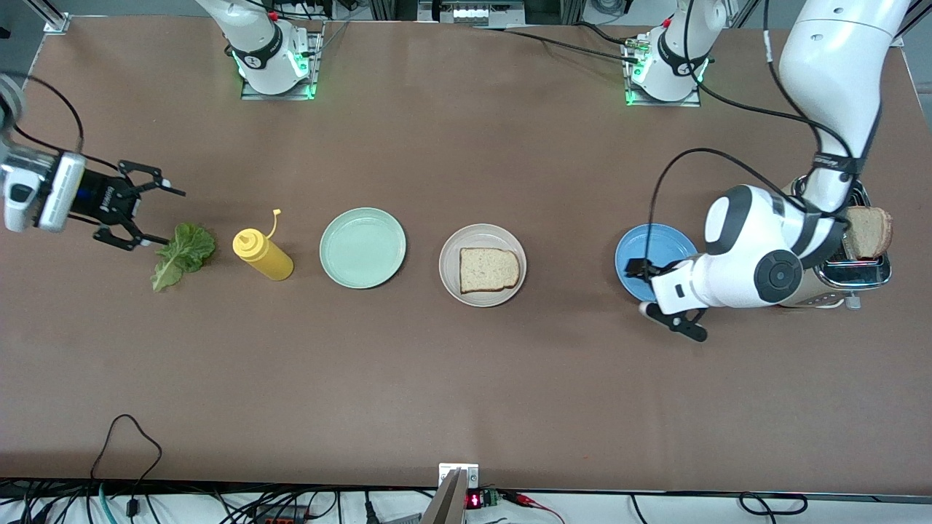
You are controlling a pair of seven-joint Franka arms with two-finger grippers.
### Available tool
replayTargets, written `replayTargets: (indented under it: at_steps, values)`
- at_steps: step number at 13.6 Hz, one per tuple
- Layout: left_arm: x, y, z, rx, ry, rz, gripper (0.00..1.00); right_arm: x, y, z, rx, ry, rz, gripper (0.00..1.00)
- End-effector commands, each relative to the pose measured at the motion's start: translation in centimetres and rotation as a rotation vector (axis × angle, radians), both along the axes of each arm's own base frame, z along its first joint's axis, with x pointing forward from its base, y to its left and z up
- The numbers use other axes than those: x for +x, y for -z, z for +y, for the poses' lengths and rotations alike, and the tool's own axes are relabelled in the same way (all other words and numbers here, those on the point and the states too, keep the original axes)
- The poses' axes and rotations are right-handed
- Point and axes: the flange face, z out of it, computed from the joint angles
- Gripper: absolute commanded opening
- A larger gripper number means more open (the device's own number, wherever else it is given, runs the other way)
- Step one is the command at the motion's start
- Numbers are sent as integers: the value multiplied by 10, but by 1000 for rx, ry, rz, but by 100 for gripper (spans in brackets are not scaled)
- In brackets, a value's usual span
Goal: Make sandwich in beige plate with both arms
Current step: 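Reach the right gripper to the mustard bottle while the left gripper withdraws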
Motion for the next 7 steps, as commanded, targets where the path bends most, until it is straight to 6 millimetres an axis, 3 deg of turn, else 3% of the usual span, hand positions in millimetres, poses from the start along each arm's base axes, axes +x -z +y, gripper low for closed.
replayTargets:
  at_steps: [1,4,7]
  values:
    - [-2,-53,40,218,33,71,100,7,58,-6,133,-53,-106,100]
    - [6,-140,75,262,-33,135,100,12,105,-3,217,-97,-185,100]
    - [15,-226,96,232,-103,47,100,18,142,-4,266,-132,-281,100]
